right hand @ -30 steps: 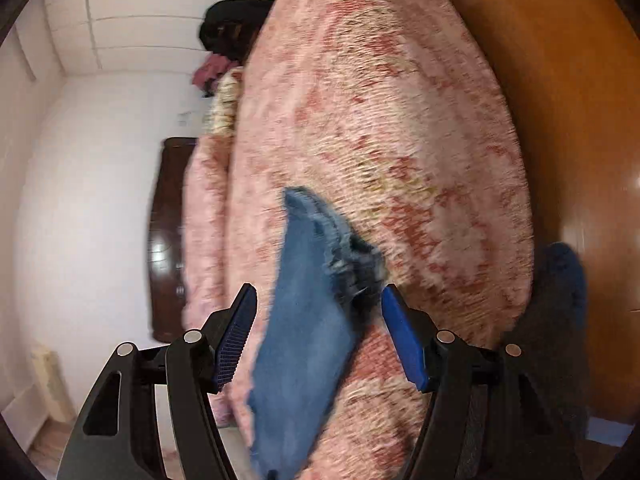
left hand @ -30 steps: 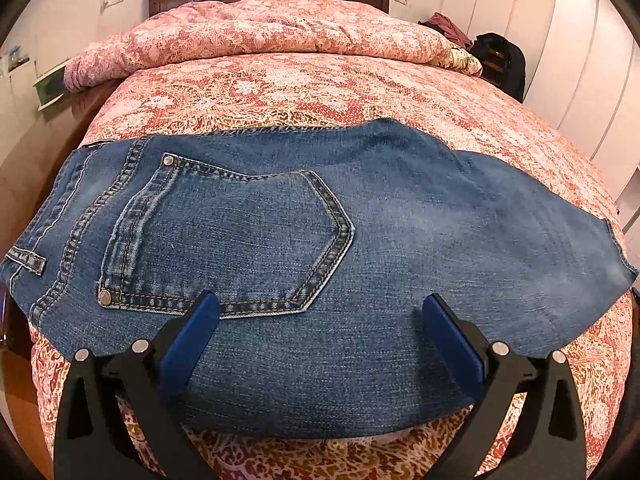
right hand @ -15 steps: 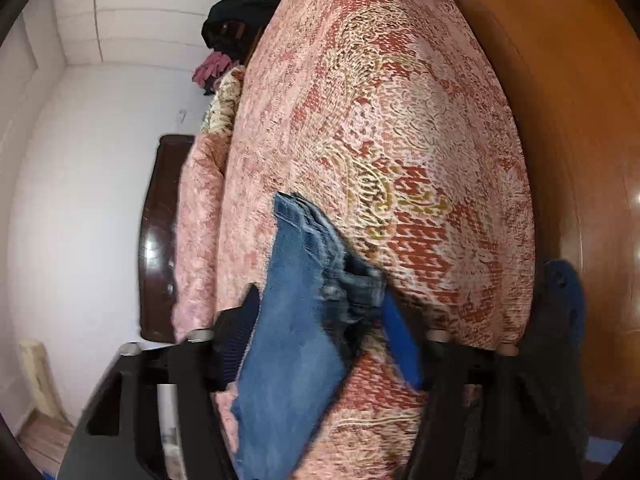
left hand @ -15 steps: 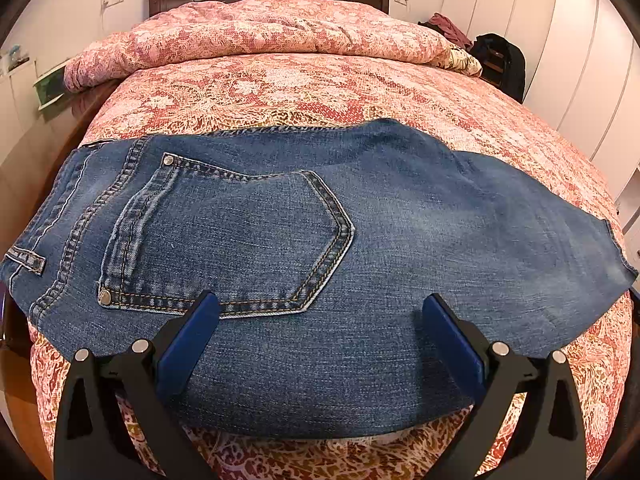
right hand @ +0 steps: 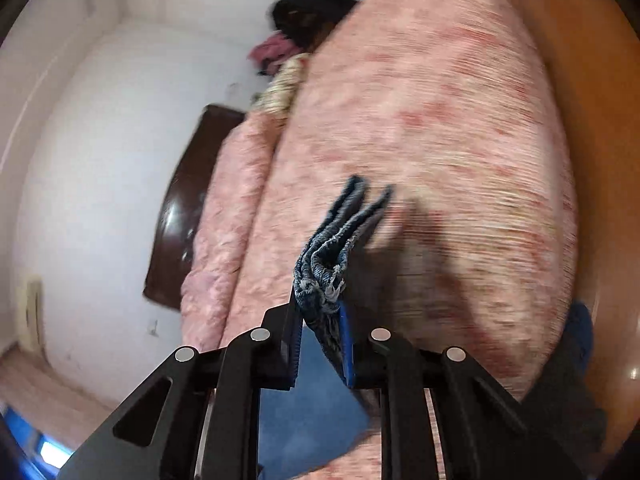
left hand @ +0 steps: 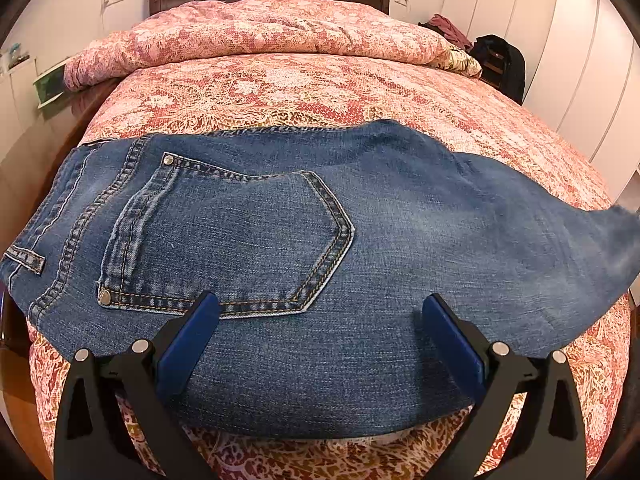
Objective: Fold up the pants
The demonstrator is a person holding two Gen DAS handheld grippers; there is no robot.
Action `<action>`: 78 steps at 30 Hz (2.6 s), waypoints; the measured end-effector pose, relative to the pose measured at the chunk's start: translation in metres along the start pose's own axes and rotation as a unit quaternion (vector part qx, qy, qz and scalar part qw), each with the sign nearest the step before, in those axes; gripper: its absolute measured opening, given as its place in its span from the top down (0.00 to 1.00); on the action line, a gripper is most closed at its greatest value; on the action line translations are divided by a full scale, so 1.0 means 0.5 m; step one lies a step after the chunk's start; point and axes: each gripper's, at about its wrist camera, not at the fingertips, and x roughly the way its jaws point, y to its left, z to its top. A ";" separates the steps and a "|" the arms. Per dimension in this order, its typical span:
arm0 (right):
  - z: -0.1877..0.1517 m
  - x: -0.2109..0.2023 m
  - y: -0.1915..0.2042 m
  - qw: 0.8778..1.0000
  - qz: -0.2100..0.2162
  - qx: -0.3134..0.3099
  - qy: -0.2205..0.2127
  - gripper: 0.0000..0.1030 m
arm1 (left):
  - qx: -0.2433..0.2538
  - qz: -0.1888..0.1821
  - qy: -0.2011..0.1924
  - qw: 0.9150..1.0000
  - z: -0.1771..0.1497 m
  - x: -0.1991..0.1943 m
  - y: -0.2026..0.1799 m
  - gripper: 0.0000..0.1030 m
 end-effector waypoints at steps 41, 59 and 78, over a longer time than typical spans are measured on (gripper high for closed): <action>-0.604 0.399 0.265 0.887 -0.014 -0.332 0.321 0.85 | -0.016 -0.014 -0.004 1.000 0.002 0.004 0.004 0.02; -0.602 0.377 0.231 0.895 0.017 -0.328 0.303 0.86 | -0.346 -0.040 -0.172 0.921 -0.043 -0.168 0.262 0.03; -0.594 0.371 0.232 0.895 0.015 -0.323 0.307 0.86 | -0.467 -0.093 -0.158 0.865 -0.085 -0.067 0.395 0.03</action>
